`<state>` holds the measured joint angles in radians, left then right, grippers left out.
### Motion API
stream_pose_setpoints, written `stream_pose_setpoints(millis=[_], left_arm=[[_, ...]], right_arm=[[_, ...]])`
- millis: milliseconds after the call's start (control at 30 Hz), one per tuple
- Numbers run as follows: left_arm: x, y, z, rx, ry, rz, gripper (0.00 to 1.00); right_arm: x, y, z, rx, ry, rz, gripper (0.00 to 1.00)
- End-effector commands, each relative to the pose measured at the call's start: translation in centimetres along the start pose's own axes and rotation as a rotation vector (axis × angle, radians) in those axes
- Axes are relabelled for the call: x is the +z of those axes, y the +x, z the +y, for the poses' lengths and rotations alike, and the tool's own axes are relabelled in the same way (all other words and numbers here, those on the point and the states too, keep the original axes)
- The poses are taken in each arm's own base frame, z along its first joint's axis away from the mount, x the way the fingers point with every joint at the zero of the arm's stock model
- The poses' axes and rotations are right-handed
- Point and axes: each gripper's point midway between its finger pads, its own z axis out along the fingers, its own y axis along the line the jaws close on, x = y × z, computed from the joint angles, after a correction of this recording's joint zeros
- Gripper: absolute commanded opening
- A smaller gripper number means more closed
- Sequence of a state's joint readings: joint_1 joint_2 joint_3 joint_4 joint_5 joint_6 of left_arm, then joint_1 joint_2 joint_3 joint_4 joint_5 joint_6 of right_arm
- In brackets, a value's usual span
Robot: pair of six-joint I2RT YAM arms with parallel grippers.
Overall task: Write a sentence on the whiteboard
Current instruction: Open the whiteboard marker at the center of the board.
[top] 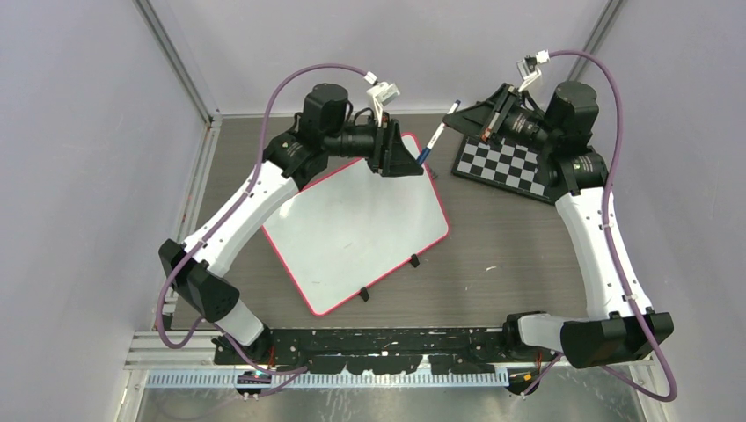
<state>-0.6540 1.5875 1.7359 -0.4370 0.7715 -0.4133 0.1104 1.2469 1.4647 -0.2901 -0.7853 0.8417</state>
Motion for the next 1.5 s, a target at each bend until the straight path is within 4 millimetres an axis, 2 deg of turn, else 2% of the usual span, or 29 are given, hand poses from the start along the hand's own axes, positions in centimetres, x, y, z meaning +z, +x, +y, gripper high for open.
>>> stream_pose_setpoints(millis=[0,100,267,433,500,533,633,700,800,867,933,1067,1233,1300,1333,1467], left_arm=[[-0.3,-1.5,-1.7,0.060,0.050,-0.044,0.37],[0.0,-1.0,-1.8,0.038,0.081,-0.037,0.28],[0.6,-1.5,-1.6,0.026,0.097,-0.045,0.37],[1.3,-2.3,-1.1,0.023,0.091,-0.052,0.15],[1.2,-2.3,-1.1,0.035,0.089,-0.049,0.03],[1.0,-2.2,-1.0,0.037,0.083,-0.043,0.00],[0.1,-0.8,-0.8,0.053,0.075,0.010,0.00],[-0.9,1.0,-1.0,0.123,0.108,0.080,0.00],[-2.8,3.9,-1.1,0.260,0.146,0.182,0.00],[-4.0,5.7,-1.2,0.324,0.158,0.252,0.00],[-4.6,7.2,-1.0,0.316,0.163,0.310,0.00],[-4.7,8.4,-1.5,0.275,0.219,0.361,0.00],[-4.5,9.4,-1.9,0.280,0.254,0.378,0.00],[-4.3,9.9,-2.0,0.283,0.262,0.391,0.00],[-4.3,10.2,-2.2,0.287,0.271,0.400,0.00],[-3.8,11.0,-2.6,0.282,0.287,0.439,0.00]], right_arm=[[-0.6,-0.7,2.6,-0.032,-0.037,-0.030,0.00],[-0.2,-0.2,2.3,-0.011,-0.045,-0.015,0.00],[0.2,0.6,1.9,0.002,-0.048,0.013,0.00],[0.3,0.6,1.9,-0.007,-0.042,0.022,0.00],[0.1,0.8,1.8,-0.017,-0.039,0.027,0.00],[0.1,1.0,1.9,-0.027,-0.047,0.036,0.03],[-0.6,2.3,2.7,-0.089,-0.098,0.110,0.43],[-1.4,3.6,3.2,-0.126,-0.135,0.190,0.65],[-2.8,5.8,3.2,-0.159,-0.170,0.317,0.79],[-3.8,7.3,3.0,-0.159,-0.178,0.398,0.84],[-4.7,8.4,2.6,-0.189,-0.159,0.454,0.88],[-5.4,9.9,1.9,-0.220,-0.117,0.505,0.89],[-5.5,12.1,0.4,-0.243,-0.072,0.582,0.75],[-5.4,12.6,0.3,-0.248,-0.074,0.597,0.62],[-5.3,12.8,0.3,-0.248,-0.078,0.596,0.59],[-4.8,13.4,0.8,-0.251,-0.099,0.614,0.65]])
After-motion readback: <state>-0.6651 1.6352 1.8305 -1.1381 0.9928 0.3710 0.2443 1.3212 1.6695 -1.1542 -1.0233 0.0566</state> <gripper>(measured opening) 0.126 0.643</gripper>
